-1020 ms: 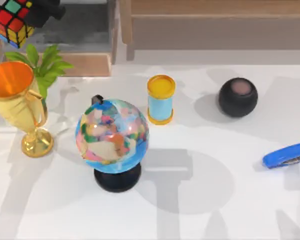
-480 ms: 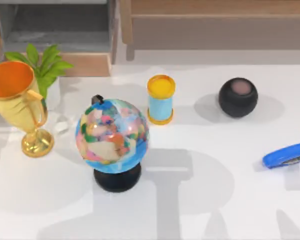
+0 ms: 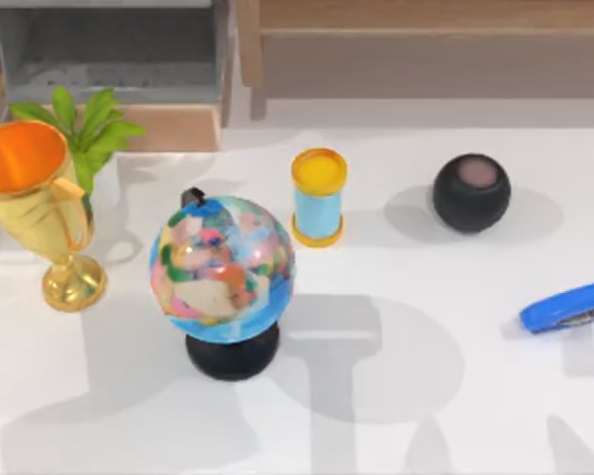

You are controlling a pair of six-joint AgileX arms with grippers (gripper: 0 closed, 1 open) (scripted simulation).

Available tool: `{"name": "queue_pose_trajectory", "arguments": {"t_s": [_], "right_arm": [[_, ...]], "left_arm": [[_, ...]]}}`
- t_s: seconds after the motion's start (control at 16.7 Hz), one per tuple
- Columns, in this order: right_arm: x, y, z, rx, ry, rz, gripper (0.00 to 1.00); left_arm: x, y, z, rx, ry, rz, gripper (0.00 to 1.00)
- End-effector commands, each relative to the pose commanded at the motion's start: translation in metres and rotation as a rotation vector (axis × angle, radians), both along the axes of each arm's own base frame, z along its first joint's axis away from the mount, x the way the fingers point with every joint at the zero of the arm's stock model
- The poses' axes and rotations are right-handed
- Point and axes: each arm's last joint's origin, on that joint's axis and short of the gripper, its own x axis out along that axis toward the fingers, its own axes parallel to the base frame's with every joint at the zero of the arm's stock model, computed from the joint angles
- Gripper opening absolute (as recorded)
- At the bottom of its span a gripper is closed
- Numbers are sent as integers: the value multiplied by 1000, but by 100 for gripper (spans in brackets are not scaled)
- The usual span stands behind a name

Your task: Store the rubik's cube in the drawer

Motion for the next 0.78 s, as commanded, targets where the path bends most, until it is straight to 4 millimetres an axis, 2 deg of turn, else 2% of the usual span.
{"name": "queue_pose_trajectory", "arguments": {"t_s": [0.18,0.78], "right_arm": [[0,0,0,0,0,0,100],[0,0,0,0,0,0,100]], "left_arm": [[0,0,0,0,0,0,0],[0,0,0,0,0,0,75]]}}
